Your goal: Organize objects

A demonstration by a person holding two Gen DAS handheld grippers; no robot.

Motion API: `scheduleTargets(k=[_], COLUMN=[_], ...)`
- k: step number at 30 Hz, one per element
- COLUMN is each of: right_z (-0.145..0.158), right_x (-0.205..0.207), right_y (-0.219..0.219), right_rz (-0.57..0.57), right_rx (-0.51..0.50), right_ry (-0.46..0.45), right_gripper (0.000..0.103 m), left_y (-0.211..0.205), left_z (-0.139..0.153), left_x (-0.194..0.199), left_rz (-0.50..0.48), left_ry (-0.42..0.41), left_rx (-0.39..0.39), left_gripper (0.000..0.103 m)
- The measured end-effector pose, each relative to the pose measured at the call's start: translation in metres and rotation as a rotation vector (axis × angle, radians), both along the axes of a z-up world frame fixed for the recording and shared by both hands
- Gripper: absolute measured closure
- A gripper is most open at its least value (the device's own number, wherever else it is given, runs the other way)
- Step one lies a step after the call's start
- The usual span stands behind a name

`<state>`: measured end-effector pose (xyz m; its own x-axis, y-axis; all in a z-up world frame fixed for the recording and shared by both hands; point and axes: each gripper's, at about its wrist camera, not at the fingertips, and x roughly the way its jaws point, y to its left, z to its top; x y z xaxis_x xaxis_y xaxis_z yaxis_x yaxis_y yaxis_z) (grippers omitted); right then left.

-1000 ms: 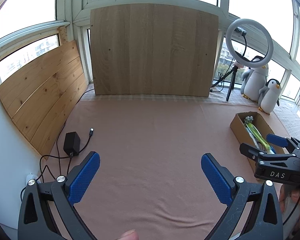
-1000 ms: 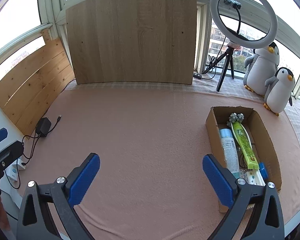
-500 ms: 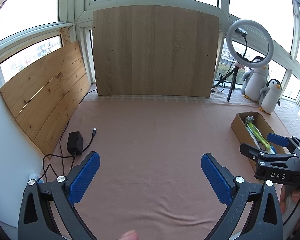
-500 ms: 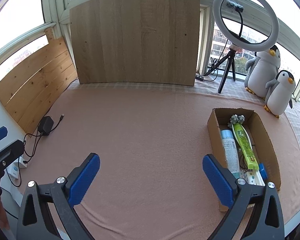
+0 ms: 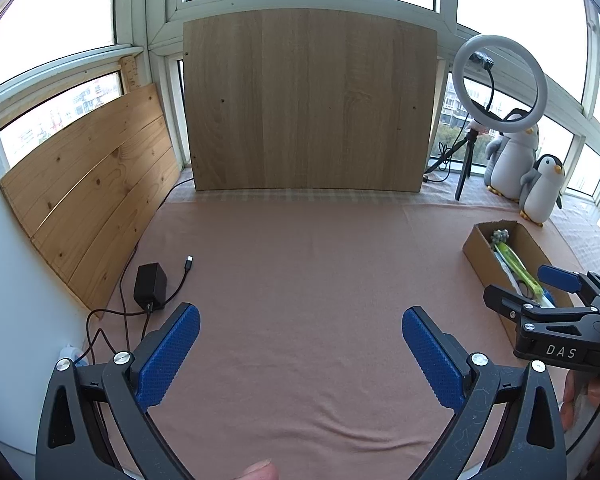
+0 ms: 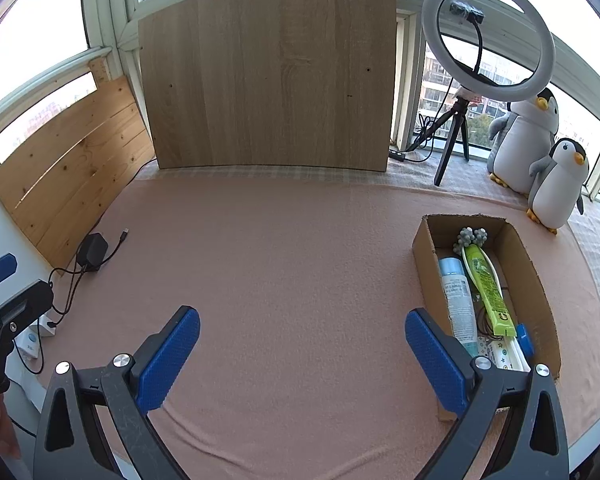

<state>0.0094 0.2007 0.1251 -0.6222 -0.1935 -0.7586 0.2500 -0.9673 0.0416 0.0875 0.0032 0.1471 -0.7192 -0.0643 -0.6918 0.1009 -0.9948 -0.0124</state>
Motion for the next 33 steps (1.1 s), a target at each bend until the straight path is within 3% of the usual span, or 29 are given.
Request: scheduleTargets(k=[33], right_z=[0.0002], right_x=[0.0009], right_y=[-0.0008], right_rz=[-0.005], right_rx=[0.0], right_ry=[-0.002], right_gripper=[0.002], left_y=[-0.0009], left_z=[-0.0017], left_x=[0.0007], left_rz=[-0.006], left_ry=[-0.004], left_rx=[0.0], left_gripper=[0.0])
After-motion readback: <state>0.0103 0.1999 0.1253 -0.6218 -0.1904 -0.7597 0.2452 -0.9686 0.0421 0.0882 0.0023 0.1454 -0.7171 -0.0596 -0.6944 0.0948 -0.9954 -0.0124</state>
